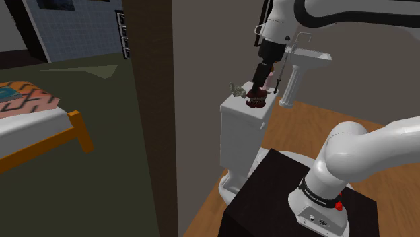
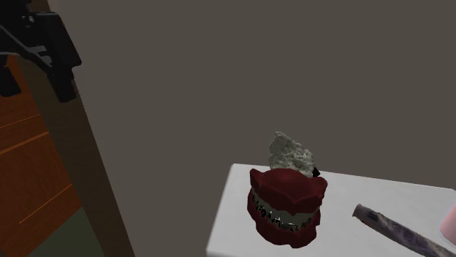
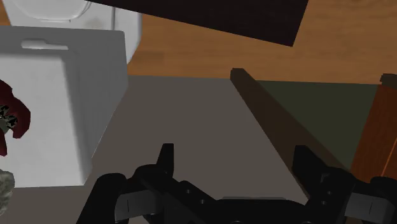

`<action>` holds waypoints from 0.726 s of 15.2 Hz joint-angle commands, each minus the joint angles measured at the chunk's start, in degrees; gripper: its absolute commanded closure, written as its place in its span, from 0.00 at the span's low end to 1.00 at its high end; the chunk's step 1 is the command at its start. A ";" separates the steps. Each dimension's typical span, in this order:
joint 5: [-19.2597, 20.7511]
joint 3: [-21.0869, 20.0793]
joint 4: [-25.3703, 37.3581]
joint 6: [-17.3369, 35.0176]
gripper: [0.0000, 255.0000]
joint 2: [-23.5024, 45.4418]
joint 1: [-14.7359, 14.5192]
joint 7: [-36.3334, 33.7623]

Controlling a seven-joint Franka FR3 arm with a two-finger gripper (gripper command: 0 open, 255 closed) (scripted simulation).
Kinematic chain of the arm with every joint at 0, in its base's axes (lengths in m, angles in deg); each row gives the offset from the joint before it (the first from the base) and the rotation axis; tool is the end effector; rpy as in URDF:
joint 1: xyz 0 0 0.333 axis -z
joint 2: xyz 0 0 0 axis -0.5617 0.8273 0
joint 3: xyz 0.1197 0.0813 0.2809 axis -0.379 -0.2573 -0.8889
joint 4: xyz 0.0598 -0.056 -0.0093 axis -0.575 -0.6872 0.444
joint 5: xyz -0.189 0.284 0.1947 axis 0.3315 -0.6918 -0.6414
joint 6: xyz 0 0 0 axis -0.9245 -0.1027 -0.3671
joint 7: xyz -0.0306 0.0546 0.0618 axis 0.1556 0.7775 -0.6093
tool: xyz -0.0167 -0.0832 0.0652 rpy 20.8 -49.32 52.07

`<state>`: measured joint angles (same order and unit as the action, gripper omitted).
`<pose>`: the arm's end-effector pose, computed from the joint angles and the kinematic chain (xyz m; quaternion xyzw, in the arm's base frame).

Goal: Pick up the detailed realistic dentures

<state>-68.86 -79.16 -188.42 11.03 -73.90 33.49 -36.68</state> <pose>0.3075 0.0357 0.5915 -0.9944 -0.0935 -0.0464 0.0194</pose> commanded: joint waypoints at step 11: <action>6.80 18.25 5.31 -0.97 0.00 11.53 -1.45 29.86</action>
<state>-62.56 -62.56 -183.92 10.07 -63.96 32.33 -10.03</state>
